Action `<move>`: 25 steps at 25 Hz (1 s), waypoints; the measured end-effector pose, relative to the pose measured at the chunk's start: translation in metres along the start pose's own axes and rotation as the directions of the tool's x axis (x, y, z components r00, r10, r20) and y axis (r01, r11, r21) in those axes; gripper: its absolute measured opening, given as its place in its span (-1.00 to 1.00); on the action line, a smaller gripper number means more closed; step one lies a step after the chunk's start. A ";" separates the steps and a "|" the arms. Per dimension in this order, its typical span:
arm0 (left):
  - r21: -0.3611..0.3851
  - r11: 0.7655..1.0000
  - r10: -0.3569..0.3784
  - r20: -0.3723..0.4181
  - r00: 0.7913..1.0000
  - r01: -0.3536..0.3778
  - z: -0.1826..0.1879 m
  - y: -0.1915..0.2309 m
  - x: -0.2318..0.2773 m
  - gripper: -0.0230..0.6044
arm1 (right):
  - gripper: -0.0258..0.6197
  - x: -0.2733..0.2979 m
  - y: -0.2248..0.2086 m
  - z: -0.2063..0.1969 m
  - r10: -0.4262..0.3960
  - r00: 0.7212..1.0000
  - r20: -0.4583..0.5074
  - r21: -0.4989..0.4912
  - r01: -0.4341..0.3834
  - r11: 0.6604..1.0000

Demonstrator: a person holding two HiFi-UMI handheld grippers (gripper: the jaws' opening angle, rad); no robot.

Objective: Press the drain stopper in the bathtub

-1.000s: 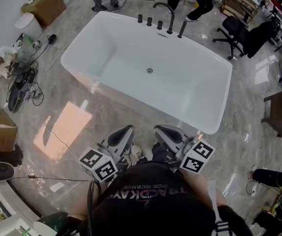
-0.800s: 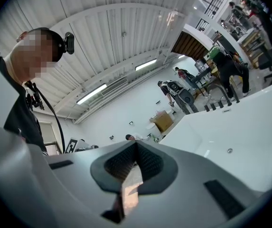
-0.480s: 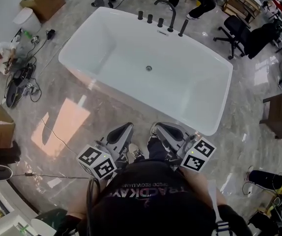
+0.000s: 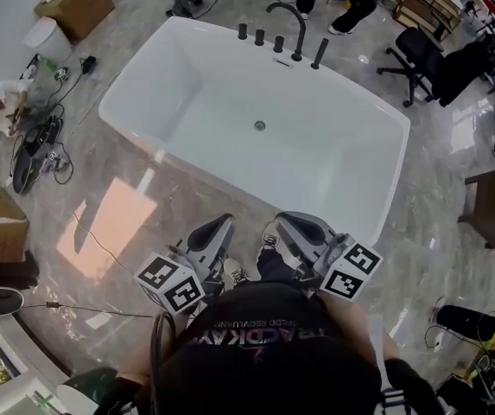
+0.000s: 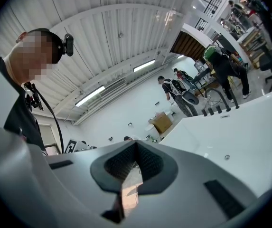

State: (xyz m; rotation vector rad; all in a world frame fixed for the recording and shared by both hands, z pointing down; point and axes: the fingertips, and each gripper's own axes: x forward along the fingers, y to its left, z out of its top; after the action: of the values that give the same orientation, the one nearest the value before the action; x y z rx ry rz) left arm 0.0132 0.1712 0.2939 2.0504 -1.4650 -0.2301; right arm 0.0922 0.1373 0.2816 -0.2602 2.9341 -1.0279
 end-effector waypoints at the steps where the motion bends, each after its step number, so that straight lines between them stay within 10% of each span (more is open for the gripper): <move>1: 0.002 1.000 0.000 -0.002 1.000 0.000 0.002 0.000 0.005 -0.90 | -0.89 0.000 -0.004 0.004 0.001 1.000 0.001 0.000 -0.001 1.000; 25: 0.062 0.995 0.081 0.018 0.997 -0.082 0.050 0.012 0.100 -0.90 | -0.89 -0.007 -0.100 0.076 0.026 0.999 0.044 0.038 -0.027 0.999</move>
State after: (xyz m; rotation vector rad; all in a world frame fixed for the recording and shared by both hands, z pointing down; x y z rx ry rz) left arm 0.0177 0.0598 0.2797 2.0368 -1.5800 -0.1694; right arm 0.1198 0.0143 0.2836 -0.2387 2.8680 -1.0611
